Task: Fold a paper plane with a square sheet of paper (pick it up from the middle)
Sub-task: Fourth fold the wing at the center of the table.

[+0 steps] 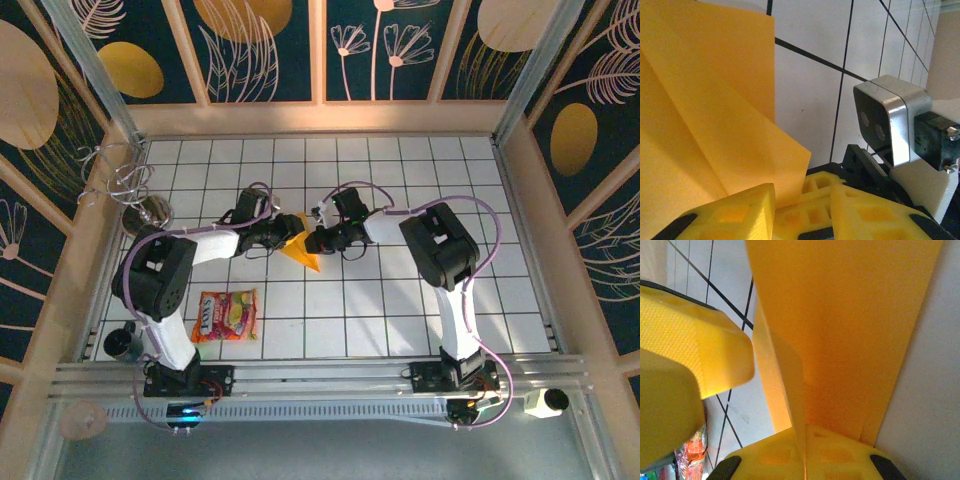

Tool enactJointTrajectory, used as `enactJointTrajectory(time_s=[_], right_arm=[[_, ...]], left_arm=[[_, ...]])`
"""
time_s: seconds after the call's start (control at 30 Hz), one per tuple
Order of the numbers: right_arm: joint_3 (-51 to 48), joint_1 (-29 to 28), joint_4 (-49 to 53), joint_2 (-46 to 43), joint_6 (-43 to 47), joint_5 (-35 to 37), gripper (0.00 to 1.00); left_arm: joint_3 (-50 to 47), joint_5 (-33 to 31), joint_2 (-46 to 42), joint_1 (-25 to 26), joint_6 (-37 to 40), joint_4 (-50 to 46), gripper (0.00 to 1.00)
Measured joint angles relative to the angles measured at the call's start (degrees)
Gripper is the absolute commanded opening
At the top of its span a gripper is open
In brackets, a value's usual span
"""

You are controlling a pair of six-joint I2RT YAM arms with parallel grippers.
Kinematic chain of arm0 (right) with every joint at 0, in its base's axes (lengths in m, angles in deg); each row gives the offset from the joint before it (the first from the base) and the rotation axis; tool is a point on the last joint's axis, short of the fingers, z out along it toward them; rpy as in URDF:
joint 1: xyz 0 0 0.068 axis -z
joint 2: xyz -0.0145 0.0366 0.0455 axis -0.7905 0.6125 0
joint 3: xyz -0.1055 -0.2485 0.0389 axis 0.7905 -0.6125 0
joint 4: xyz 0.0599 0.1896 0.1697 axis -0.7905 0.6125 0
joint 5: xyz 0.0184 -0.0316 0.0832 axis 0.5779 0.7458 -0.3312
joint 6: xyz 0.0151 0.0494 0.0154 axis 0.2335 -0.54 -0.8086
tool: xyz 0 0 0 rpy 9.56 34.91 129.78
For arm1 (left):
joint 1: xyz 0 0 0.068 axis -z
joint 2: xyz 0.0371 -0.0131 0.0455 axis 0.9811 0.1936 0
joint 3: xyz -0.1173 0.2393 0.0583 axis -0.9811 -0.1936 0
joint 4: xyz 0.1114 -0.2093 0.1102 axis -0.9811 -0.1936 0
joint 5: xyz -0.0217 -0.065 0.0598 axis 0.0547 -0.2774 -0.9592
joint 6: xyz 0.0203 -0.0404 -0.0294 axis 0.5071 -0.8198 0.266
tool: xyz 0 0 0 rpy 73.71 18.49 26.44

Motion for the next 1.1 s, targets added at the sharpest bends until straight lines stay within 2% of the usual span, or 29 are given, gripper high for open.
enactJointTrajectory(time_s=[0.37, 0.73, 1.1], right_arm=[[0.8, 0.1, 1.2, 0.3, 0.0, -0.3, 0.11], [0.9, 0.2, 1.3, 0.0, 0.0, -1.6, 0.23], [-3.4, 0.6, 1.9, -3.7, -0.2, -1.4, 0.26]], left_arm=[[0.6, 1.2, 2.5, 0.0, -1.2, 1.5, 0.28], [4.4, -1.2, 4.8, 0.0, -0.8, -1.4, 0.25], [5.9, -2.2, 6.3, 0.0, -0.5, -3.4, 0.24]])
